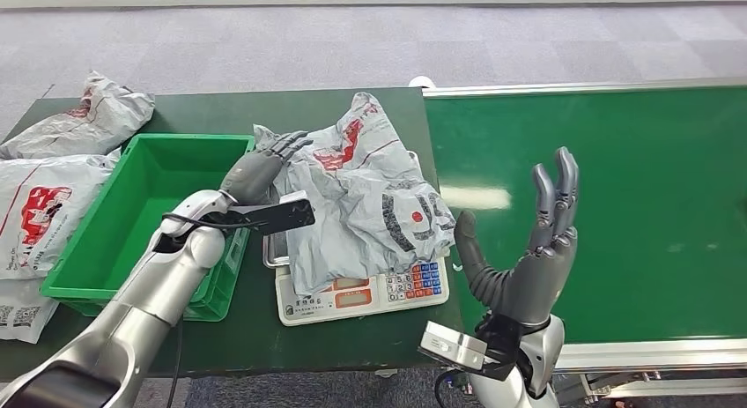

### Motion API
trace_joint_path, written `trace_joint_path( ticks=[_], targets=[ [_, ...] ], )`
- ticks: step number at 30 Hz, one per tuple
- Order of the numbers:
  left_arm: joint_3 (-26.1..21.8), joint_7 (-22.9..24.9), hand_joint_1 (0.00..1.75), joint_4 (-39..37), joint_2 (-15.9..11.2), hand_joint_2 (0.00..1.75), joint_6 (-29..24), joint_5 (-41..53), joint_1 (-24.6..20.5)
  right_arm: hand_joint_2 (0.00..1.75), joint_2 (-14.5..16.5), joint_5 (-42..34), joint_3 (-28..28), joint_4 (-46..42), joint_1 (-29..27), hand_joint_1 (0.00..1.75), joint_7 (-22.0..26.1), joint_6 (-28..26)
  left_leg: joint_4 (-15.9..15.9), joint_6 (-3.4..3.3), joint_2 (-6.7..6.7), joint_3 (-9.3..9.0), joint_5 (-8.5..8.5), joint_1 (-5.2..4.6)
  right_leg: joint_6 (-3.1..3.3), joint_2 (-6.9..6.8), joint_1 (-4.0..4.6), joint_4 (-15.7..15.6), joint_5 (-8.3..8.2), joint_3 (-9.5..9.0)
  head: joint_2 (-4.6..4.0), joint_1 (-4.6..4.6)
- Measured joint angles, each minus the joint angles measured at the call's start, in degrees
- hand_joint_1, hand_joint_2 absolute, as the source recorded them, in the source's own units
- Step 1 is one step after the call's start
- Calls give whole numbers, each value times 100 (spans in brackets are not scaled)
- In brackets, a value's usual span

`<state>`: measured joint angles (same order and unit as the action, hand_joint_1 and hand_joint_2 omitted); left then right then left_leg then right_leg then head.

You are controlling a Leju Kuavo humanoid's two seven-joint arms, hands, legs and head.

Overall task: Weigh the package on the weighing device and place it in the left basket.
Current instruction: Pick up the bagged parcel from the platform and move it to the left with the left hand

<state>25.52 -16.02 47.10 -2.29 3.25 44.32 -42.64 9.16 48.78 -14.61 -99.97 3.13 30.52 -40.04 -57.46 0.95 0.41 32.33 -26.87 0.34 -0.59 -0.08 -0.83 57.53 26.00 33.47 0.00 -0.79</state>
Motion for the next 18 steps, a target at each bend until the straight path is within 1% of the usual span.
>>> trace_joint_path(
  ticks=[3,6,9,13,14,17,18],
  targets=[
    [314,35,0,-649,186,175,235,66,-465,175,-2,-61,4,0,-9,0,-4,0,-1,0,-3,3,0,-1,0,-1,-1,0,0,0,0,1],
    [545,55,0,-1115,382,175,408,81,-756,175,-3,-113,4,0,-8,0,-45,0,-1,0,-2,6,-1,-1,0,-2,-1,0,0,1,0,1],
    [697,41,0,-1458,571,175,553,52,-867,175,-8,-191,4,0,8,0,-95,0,0,-1,-2,7,-1,-1,0,-2,-1,0,0,2,0,0],
    [874,30,0,-1829,841,175,649,45,-832,175,-49,-357,4,2,96,0,-72,4,0,-1,-9,11,-1,-1,-1,-6,-1,-1,1,2,0,1],
    [924,28,26,-1909,906,175,678,46,-816,175,-63,-407,4,4,126,0,-62,4,0,-1,-9,11,-1,-1,-1,-5,-1,-1,1,2,0,1],
    [1087,4,157,-2112,1063,175,788,89,-755,175,-104,-537,4,19,205,0,-57,4,0,-1,-9,11,-1,-2,-1,-6,-2,-1,1,1,0,0],
    [1145,-9,175,-2165,1103,175,811,110,-735,175,-115,-569,4,22,225,0,-62,4,0,-1,-10,11,-1,-2,-1,-8,-2,-1,1,0,0,1]
  ],
)
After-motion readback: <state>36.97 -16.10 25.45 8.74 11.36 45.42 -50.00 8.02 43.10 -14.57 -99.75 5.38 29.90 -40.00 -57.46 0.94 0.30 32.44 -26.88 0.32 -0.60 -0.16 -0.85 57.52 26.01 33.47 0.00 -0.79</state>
